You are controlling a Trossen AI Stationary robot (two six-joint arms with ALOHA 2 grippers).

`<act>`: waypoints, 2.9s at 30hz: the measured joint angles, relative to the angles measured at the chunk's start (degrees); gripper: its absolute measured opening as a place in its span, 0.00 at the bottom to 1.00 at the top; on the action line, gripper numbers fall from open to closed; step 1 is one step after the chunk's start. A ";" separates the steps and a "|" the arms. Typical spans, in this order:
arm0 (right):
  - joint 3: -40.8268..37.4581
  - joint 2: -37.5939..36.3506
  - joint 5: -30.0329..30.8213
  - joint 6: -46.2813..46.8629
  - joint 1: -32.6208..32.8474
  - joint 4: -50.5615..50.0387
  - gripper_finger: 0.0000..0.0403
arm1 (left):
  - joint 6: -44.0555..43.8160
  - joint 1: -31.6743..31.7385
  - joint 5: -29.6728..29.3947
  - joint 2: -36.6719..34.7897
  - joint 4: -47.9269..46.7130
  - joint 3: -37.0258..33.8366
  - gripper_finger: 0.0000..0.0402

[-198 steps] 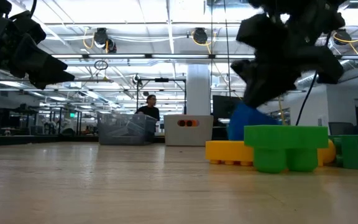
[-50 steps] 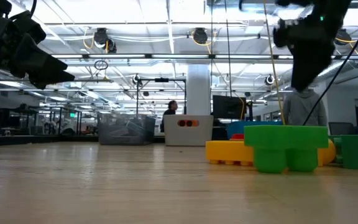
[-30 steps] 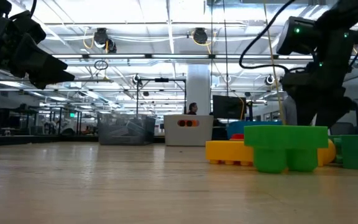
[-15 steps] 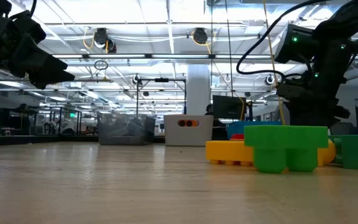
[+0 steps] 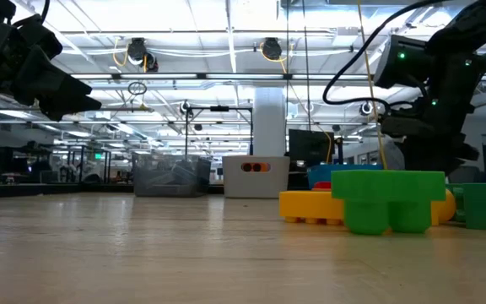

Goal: Pick & Place Toys
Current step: Put the yellow game piece into the blue bin

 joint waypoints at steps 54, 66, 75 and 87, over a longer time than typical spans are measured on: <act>6.71 4.12 1.14 -21.67 -0.11 -2.18 0.64 | 0.00 0.02 0.02 0.00 0.02 0.00 0.61; 6.06 5.24 1.26 -24.86 0.04 0.64 0.64 | 0.00 0.02 0.00 0.00 0.04 0.00 0.61; 4.81 8.73 1.22 -25.51 0.00 2.23 0.61 | 0.00 0.02 0.00 0.00 0.02 0.00 0.61; 5.15 5.82 1.24 -25.34 -0.02 2.27 0.32 | 0.00 0.02 0.00 0.00 0.04 0.00 0.61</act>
